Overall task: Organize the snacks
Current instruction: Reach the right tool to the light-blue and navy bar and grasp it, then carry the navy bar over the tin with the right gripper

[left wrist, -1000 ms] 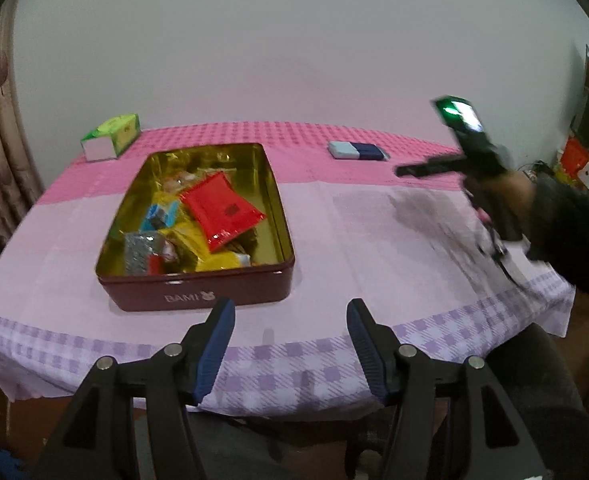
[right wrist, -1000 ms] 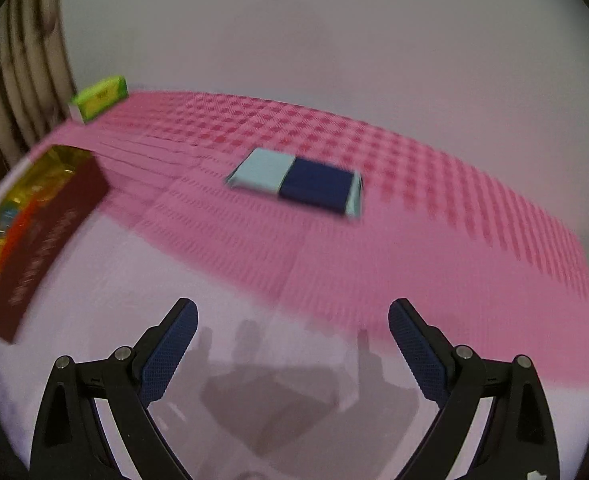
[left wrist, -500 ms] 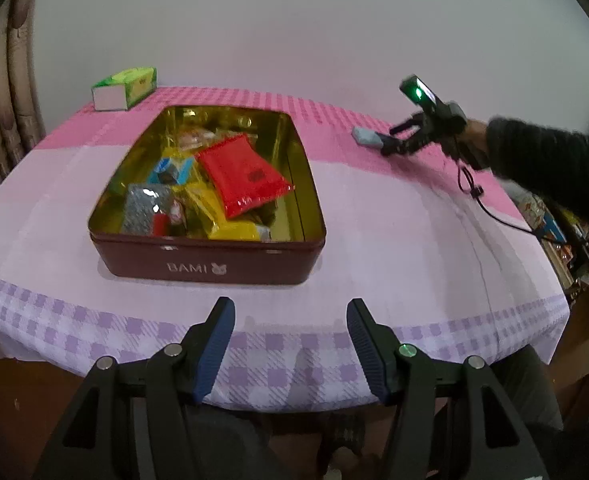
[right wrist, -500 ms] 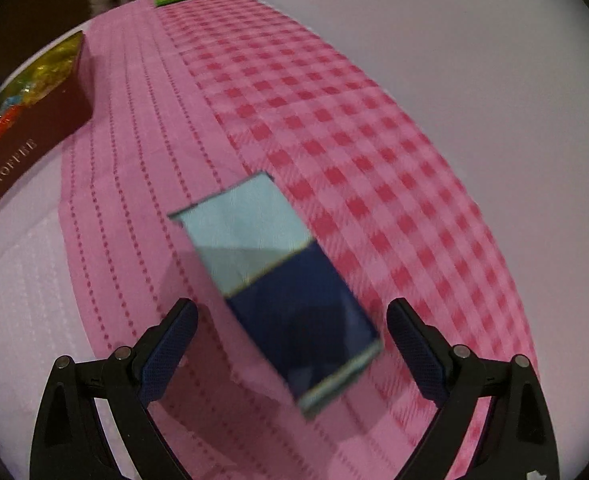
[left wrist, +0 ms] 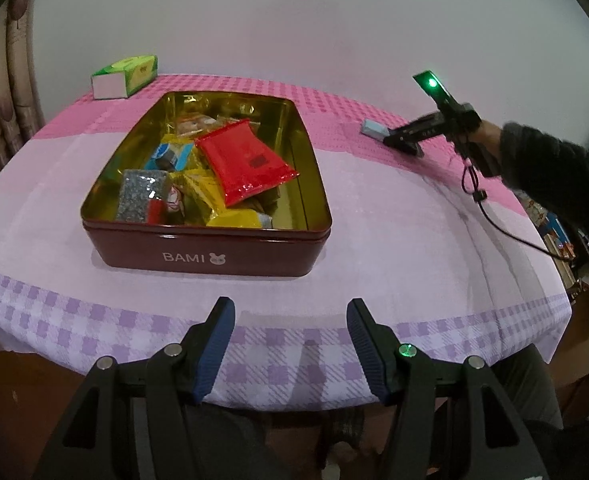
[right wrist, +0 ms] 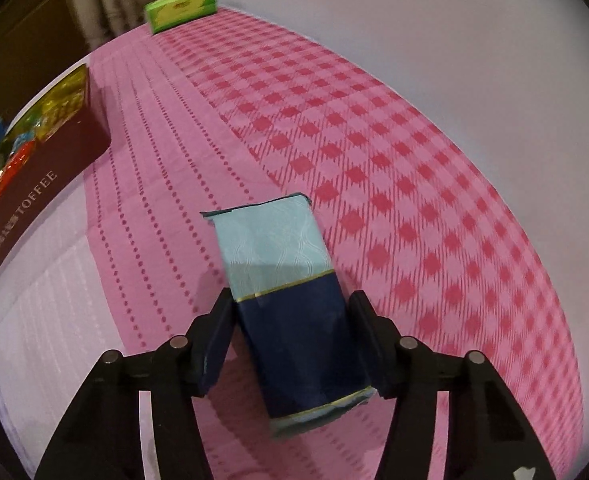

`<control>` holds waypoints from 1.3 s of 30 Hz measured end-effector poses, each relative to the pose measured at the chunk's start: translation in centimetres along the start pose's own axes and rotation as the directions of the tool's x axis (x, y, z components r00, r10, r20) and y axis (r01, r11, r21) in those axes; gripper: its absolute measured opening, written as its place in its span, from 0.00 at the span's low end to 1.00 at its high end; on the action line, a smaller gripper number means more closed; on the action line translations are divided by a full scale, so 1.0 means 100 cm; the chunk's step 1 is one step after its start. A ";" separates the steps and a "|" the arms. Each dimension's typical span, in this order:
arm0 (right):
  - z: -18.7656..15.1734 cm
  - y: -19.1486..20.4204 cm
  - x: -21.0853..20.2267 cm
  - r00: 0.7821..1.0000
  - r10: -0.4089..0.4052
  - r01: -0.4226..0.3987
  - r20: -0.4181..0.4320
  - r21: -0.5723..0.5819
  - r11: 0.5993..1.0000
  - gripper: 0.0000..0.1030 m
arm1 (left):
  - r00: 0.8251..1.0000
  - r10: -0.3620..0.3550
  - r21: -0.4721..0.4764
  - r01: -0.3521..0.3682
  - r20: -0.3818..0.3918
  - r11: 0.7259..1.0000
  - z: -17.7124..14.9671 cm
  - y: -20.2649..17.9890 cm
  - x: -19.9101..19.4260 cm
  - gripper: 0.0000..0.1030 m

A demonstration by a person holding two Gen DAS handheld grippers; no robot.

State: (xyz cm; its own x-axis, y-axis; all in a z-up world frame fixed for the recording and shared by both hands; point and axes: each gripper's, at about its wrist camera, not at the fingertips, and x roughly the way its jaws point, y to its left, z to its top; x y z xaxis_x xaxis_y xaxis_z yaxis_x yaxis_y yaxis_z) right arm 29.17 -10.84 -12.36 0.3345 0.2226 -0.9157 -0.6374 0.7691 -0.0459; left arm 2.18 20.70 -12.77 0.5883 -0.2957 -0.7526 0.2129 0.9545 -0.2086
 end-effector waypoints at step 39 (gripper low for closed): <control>0.098 0.284 -0.163 0.910 -0.310 0.244 0.275 0.251 0.937 0.47 | 0.916 0.308 -0.340 -0.213 0.258 0.916 -0.018 0.048 -0.120 0.58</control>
State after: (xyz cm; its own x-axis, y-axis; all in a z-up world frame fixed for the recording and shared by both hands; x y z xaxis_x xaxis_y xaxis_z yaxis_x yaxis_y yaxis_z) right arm 12.44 13.24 5.17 0.6933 0.1288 -0.7090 -0.3415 0.9251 -0.1658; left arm -5.25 28.94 -5.84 0.8055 0.0138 -0.5925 -0.1952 0.9501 -0.2434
